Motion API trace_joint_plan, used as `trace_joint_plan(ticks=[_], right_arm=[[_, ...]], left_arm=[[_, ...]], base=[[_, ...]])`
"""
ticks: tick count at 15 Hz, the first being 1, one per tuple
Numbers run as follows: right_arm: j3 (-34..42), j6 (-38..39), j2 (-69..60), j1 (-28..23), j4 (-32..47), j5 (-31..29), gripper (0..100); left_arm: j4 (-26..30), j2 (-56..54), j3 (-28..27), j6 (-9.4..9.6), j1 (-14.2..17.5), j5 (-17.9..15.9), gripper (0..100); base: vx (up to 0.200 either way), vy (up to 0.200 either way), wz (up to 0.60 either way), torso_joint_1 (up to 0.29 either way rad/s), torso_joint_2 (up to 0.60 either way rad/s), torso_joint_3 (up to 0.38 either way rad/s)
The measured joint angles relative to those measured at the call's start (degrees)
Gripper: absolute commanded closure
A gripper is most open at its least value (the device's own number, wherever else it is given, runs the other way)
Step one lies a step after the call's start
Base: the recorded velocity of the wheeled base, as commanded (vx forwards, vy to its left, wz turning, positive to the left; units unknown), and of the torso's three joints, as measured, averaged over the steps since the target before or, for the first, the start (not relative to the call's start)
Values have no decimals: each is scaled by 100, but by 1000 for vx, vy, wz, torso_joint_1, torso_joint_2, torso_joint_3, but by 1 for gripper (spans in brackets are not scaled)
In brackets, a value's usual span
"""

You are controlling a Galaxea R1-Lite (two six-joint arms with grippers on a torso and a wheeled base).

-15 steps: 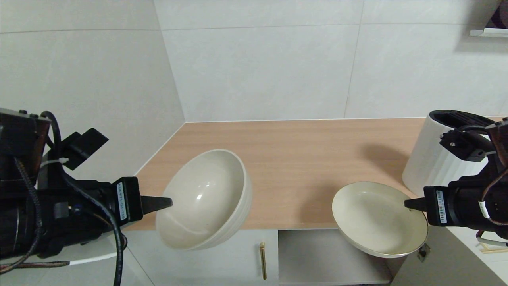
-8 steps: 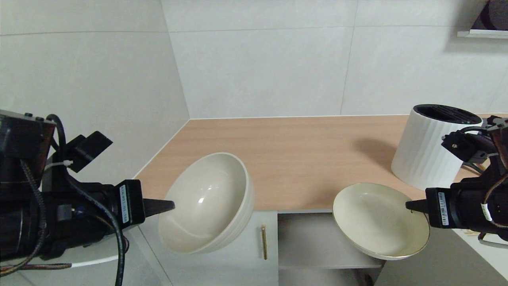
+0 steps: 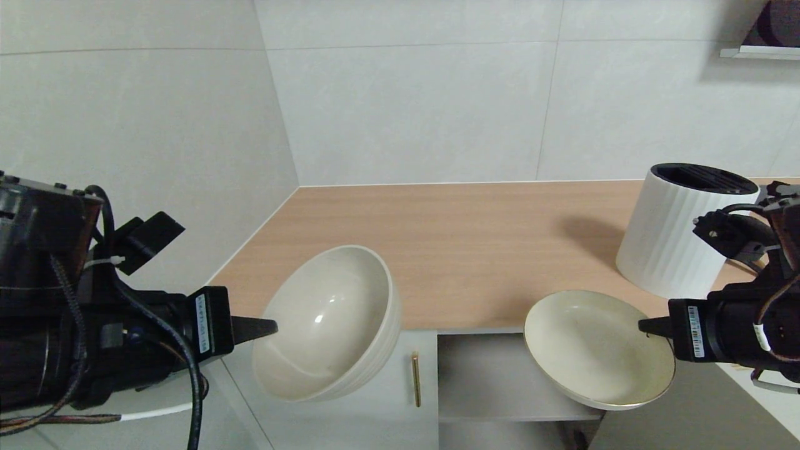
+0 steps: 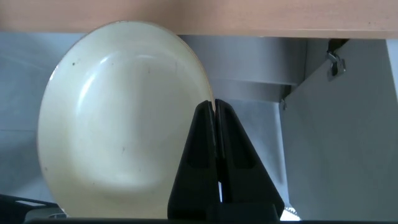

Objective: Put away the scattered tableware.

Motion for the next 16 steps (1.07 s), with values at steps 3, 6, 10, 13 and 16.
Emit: trace_joint_plan(ticks=[3, 6, 10, 13, 16], right_arm=[[18, -2, 6, 0, 0, -2, 100], [38, -10, 11, 2, -6, -2, 100], [57, -7, 57, 0, 5, -2, 100], [68, -11, 90, -12, 0, 0, 100], [68, -11, 101, -17, -2, -2, 100]], left_arm=[[2, 52, 9, 0, 0, -2, 100], [0, 78, 9, 0, 0, -2, 100], [5, 133, 11, 0, 0, 0, 100], [2, 157, 17, 0, 0, -2, 100], [0, 177, 20, 0, 0, -10, 100]], base=[[0, 0, 0, 0, 0, 0], [0, 0, 0, -62, 158, 81], [0, 0, 0, -193, 449, 256], [0, 0, 0, -203, 481, 279], [0, 0, 0, -188, 479, 290]])
